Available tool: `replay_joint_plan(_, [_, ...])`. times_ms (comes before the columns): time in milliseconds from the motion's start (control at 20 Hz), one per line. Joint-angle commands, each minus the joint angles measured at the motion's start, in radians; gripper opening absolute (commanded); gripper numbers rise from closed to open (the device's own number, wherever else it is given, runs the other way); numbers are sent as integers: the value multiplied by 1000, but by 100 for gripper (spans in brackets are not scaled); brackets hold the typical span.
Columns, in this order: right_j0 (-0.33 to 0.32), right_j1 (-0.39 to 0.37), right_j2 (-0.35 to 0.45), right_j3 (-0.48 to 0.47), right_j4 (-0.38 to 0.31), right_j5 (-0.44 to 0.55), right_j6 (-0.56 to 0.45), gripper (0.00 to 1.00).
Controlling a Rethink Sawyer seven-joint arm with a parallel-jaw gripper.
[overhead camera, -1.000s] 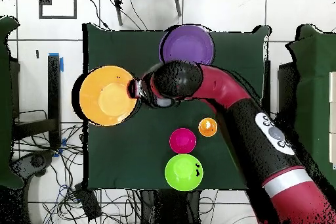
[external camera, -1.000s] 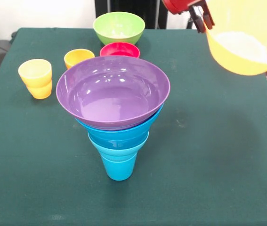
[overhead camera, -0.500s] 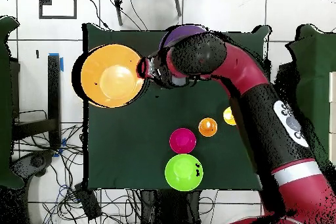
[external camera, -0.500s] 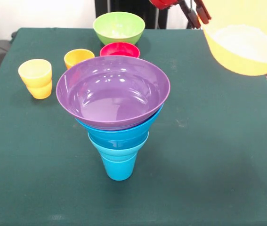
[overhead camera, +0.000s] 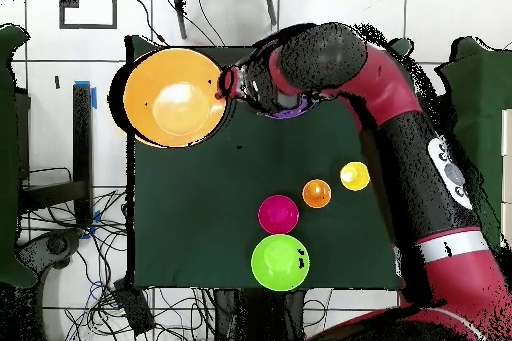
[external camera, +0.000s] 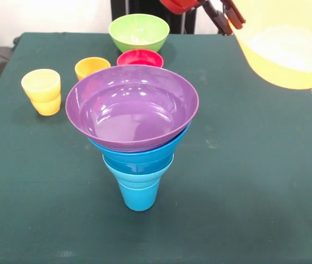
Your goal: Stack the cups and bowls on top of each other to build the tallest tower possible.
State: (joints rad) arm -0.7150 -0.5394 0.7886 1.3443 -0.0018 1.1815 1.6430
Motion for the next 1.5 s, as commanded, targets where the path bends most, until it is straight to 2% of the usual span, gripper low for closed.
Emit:
replay_joint_plan(50, [10, 117, 43, -202, 10, 191, -191, 0])
replay_joint_plan(400, [1, 138, 75, -260, 3, 244, -208, 0])
replay_joint_plan(900, [27, 192, 100, -411, -12, 330, -226, 0])
replay_joint_plan(1250, [55, 218, 105, -540, -56, 403, -253, 0])
replay_joint_plan(1500, [58, 213, 102, -571, -78, 414, -266, 0])
